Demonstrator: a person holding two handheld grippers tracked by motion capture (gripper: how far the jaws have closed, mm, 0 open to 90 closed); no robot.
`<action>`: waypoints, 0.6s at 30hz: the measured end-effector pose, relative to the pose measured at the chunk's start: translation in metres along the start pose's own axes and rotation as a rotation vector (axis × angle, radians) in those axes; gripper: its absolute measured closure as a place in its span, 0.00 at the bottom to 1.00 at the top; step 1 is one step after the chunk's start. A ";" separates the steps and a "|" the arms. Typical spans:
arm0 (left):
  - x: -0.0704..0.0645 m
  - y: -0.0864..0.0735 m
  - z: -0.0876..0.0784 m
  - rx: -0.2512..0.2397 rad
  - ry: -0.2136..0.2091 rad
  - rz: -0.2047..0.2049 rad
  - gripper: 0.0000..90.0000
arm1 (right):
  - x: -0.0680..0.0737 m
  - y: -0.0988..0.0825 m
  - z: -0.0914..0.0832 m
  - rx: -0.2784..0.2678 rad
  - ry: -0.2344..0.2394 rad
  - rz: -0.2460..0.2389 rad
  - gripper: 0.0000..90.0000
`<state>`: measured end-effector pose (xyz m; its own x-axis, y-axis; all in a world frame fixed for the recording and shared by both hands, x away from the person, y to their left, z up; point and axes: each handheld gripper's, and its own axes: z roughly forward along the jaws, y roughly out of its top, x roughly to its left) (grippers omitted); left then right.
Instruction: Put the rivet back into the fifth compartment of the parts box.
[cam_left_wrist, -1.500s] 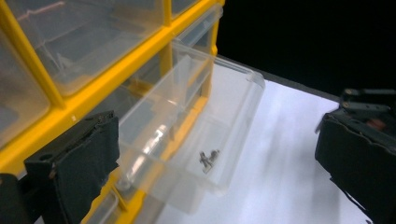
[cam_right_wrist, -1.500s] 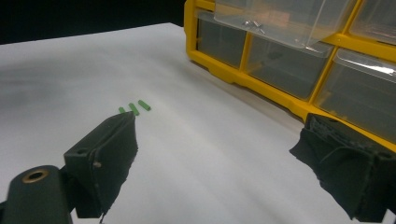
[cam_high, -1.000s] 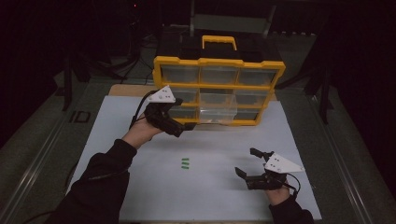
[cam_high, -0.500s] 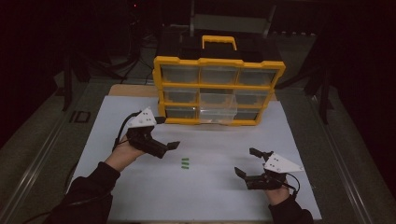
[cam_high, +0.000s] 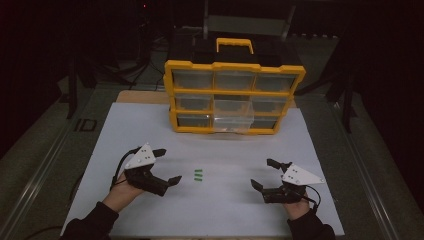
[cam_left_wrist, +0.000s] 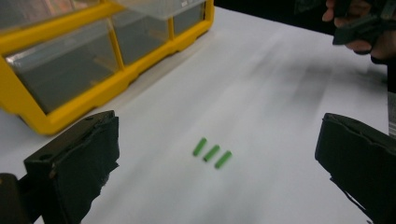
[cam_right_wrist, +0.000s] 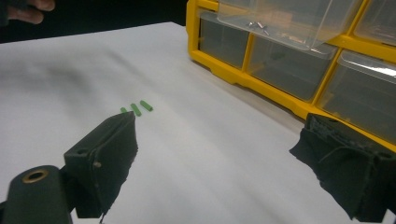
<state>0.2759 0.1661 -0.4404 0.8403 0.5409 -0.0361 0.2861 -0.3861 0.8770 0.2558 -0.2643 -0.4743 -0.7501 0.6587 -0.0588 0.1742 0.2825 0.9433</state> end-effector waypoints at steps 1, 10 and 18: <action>-0.001 -0.003 -0.001 0.001 0.000 -0.001 0.00 | 0.000 0.000 0.000 0.000 0.001 -0.001 0.13; -0.015 -0.032 -0.006 0.000 0.038 -0.025 0.00 | 0.000 -0.001 0.000 0.005 0.004 0.000 0.12; -0.022 -0.054 -0.011 -0.004 0.093 -0.048 0.00 | 0.001 -0.001 0.000 0.012 0.000 -0.002 0.13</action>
<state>0.2370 0.1836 -0.4816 0.7794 0.6256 -0.0338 0.3233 -0.3555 0.8770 0.2551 -0.2643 -0.4751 -0.7507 0.6579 -0.0603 0.1807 0.2922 0.9391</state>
